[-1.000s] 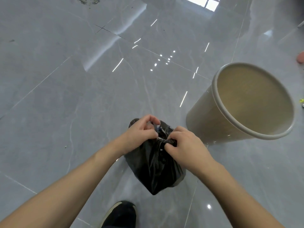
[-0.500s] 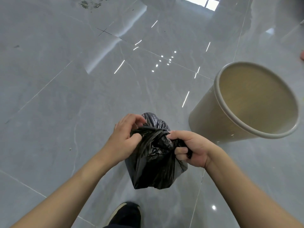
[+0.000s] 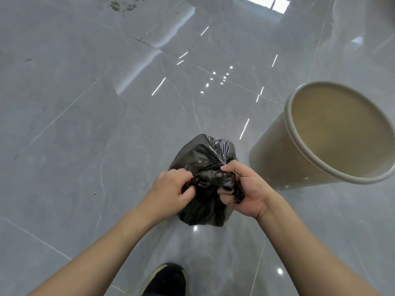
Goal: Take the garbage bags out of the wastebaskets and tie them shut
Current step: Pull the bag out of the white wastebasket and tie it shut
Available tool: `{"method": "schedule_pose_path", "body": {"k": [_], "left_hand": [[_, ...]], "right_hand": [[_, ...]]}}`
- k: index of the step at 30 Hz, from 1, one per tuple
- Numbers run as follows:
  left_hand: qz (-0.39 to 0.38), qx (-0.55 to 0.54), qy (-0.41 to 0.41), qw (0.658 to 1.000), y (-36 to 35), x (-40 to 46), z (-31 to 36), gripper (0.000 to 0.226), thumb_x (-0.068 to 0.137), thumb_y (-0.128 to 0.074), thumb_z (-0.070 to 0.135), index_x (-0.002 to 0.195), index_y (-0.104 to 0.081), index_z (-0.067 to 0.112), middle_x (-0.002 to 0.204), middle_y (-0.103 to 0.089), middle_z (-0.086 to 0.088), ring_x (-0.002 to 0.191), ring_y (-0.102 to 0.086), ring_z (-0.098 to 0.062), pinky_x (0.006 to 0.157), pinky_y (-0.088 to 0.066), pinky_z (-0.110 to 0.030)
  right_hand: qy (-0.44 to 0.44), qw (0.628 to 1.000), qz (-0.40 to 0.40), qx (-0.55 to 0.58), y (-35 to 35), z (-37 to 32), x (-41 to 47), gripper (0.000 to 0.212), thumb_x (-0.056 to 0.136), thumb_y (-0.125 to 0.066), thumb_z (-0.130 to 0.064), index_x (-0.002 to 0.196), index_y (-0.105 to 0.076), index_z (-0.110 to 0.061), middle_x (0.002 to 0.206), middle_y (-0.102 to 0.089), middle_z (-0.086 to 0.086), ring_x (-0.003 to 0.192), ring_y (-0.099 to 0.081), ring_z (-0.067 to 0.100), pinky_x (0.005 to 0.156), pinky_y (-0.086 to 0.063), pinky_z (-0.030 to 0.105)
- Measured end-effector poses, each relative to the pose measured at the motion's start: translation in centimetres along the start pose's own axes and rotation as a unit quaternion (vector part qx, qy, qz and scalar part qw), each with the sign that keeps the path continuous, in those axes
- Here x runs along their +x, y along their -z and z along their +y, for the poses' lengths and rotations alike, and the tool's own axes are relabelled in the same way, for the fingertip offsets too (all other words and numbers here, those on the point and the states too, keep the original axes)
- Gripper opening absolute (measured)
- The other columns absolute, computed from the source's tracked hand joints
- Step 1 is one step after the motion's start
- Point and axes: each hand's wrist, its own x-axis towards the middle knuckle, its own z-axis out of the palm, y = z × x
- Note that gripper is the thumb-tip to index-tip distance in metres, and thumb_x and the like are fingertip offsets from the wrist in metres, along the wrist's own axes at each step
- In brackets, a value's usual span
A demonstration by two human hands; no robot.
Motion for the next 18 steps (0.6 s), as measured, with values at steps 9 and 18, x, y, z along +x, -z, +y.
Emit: {"method": "schedule_pose_path", "body": {"k": [9, 18], "left_hand": [[0.038, -0.242, 0.063, 0.967, 0.7, -1.1, -0.5, 0.041, 0.074, -0.056, 0.027, 0.112, -0.045, 0.037, 0.098, -0.053, 0.014, 0.085, -0.054, -0.015, 0.069, -0.044, -0.023], [-0.019, -0.436, 0.141, 0.889, 2.7, 1.2, 0.0, 0.049, 0.081, -0.058, 0.050, 0.117, -0.060, 0.017, 0.084, -0.065, 0.001, 0.067, -0.056, -0.011, 0.064, -0.045, -0.018]], "right_hand": [[0.022, 0.998, 0.056, -0.006, -0.5, 0.3, 0.3, 0.005, 0.082, -0.055, -0.018, 0.077, -0.054, -0.015, 0.070, -0.053, 0.000, 0.037, -0.032, 0.007, 0.035, -0.019, 0.018], [0.073, 0.987, 0.107, -0.095, -1.8, 0.5, 0.6, 0.012, 0.089, -0.056, -0.017, 0.077, -0.054, -0.015, 0.063, -0.045, -0.001, 0.039, -0.027, 0.007, 0.037, -0.016, 0.020]]}}
